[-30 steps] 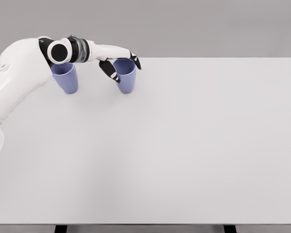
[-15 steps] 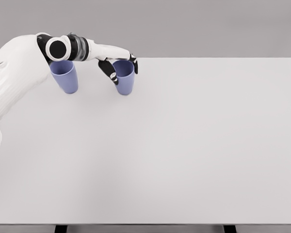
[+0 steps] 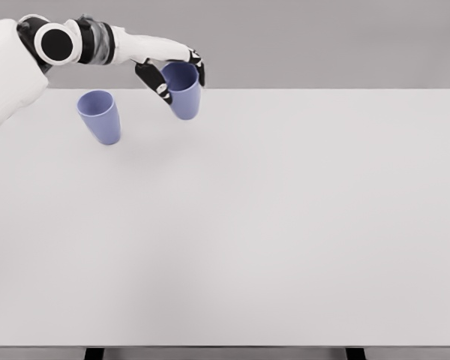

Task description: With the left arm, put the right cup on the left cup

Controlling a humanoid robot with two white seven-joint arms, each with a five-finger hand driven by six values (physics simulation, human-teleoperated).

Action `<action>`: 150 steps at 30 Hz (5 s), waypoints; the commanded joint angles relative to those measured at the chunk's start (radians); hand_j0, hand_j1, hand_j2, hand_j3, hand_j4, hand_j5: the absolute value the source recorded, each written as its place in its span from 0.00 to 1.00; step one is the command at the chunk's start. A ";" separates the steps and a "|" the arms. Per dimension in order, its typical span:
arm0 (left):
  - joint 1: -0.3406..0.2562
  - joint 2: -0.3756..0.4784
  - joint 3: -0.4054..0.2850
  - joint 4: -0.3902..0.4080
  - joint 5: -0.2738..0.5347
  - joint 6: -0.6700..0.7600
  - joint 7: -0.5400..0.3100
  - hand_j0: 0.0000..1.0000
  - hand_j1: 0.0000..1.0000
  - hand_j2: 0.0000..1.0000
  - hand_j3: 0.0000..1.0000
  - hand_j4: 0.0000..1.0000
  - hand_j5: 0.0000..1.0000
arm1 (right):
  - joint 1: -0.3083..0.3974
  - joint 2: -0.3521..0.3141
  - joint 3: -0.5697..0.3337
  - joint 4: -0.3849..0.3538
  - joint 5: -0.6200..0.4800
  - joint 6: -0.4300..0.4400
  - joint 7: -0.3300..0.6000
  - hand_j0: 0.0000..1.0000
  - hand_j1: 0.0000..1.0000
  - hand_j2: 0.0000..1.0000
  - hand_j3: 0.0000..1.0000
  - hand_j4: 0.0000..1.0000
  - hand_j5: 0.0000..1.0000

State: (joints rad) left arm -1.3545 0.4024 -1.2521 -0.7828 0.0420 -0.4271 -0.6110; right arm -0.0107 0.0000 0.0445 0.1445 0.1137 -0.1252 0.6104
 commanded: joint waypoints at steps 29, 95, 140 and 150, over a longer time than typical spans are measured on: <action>-0.107 0.200 -0.087 -0.061 0.029 0.004 0.000 0.54 0.54 0.54 0.54 0.54 0.54 | 0.000 0.000 0.000 0.001 0.001 -0.001 0.000 1.00 1.00 1.00 1.00 1.00 1.00; -0.117 0.325 -0.207 -0.095 0.108 -0.001 0.000 0.56 0.56 0.56 0.56 0.56 0.56 | 0.000 0.000 0.000 0.000 0.001 -0.001 0.000 1.00 1.00 1.00 1.00 1.00 1.00; -0.117 0.322 -0.194 -0.090 0.105 0.002 0.000 0.79 0.79 0.79 0.79 0.79 0.79 | 0.000 0.000 0.000 0.000 0.001 -0.001 0.000 1.00 1.00 1.00 1.00 1.00 1.00; -0.115 0.323 -0.194 -0.092 0.104 0.002 0.000 0.80 0.80 0.80 0.80 0.80 0.80 | 0.000 0.000 0.000 0.001 0.001 -0.001 0.000 1.00 1.00 1.00 1.00 1.00 1.00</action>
State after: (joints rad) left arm -1.4696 0.7251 -1.4489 -0.8743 0.1422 -0.4269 -0.6112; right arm -0.0107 0.0000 0.0445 0.1445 0.1136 -0.1252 0.6104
